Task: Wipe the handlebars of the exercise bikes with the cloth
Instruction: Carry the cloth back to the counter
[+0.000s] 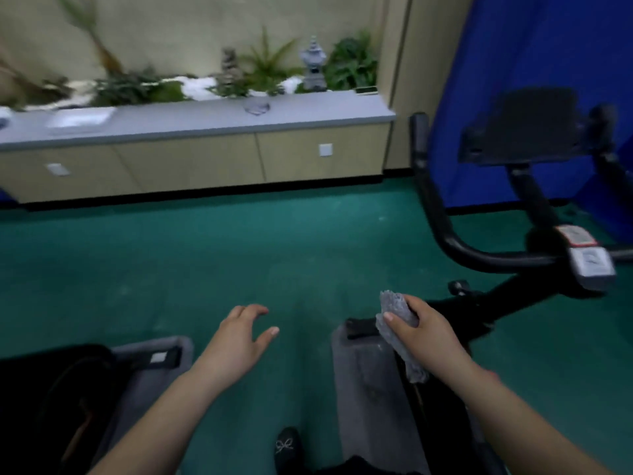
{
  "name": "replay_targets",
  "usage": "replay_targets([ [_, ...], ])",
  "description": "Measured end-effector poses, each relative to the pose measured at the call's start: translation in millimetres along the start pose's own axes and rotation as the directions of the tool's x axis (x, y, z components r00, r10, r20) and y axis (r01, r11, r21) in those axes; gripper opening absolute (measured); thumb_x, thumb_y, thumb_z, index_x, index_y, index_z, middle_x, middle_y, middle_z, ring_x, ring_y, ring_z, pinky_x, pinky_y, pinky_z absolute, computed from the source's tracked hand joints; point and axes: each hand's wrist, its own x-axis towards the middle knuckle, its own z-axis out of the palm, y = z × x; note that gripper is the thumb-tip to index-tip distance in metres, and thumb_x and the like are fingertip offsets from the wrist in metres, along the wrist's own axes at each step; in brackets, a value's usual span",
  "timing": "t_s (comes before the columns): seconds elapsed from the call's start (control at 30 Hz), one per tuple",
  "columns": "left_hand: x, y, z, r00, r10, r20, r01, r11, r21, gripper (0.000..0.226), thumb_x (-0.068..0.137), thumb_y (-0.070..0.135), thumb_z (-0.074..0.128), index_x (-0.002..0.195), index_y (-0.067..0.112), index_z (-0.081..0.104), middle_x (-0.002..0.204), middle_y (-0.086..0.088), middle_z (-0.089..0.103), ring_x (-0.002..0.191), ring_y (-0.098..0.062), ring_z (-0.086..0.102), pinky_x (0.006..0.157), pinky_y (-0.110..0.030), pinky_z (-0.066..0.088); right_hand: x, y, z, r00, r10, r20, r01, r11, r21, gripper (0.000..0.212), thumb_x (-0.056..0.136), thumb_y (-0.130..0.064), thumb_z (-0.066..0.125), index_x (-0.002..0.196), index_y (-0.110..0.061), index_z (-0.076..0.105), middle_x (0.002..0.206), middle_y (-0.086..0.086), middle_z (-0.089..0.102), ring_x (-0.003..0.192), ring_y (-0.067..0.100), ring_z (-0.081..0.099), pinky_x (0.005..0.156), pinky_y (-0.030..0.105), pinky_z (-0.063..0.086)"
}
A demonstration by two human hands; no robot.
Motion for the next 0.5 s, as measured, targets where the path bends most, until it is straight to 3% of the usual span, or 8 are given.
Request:
replay_targets([
  [0.13, 9.4, -54.0, -37.1, 0.986, -0.131, -0.106, 0.119, 0.987, -0.111, 0.04, 0.085, 0.03, 0.064, 0.119, 0.012, 0.056, 0.115, -0.011, 0.056, 0.106, -0.025, 0.057, 0.096, -0.032, 0.042, 37.4, -53.9, 52.4, 0.992, -0.083, 0.096, 0.088, 0.994, -0.058, 0.04, 0.089, -0.031, 0.063, 0.125, -0.016, 0.057, 0.11, -0.003, 0.064, 0.097, 0.014, 0.059, 0.079, 0.023, 0.04],
  [0.3, 37.2, -103.7, -81.7, 0.97, -0.193, -0.149, 0.157, 0.962, -0.223, 0.037, 0.086, 0.023, 0.063, 0.119, 0.008, 0.056, 0.113, -0.01, 0.055, 0.097, -0.02, 0.057, 0.087, -0.021, 0.04, 82.6, -118.5, 111.2, 0.973, -0.159, 0.165, 0.172, 0.983, -0.068, 0.037, 0.09, -0.03, 0.062, 0.123, -0.016, 0.057, 0.11, -0.002, 0.064, 0.097, 0.016, 0.06, 0.079, 0.023, 0.04],
  [0.5, 82.5, -153.1, -138.0, 0.955, -0.213, -0.205, 0.148, 0.945, -0.292, 0.036, 0.086, 0.029, 0.062, 0.119, 0.016, 0.054, 0.114, -0.007, 0.058, 0.093, -0.019, 0.061, 0.086, -0.03, 0.047, 134.3, -184.7, 160.5, 0.952, -0.226, 0.205, 0.25, 0.963, -0.099, 0.04, 0.09, -0.037, 0.06, 0.124, -0.015, 0.056, 0.11, -0.002, 0.063, 0.093, 0.015, 0.059, 0.073, 0.023, 0.039],
])
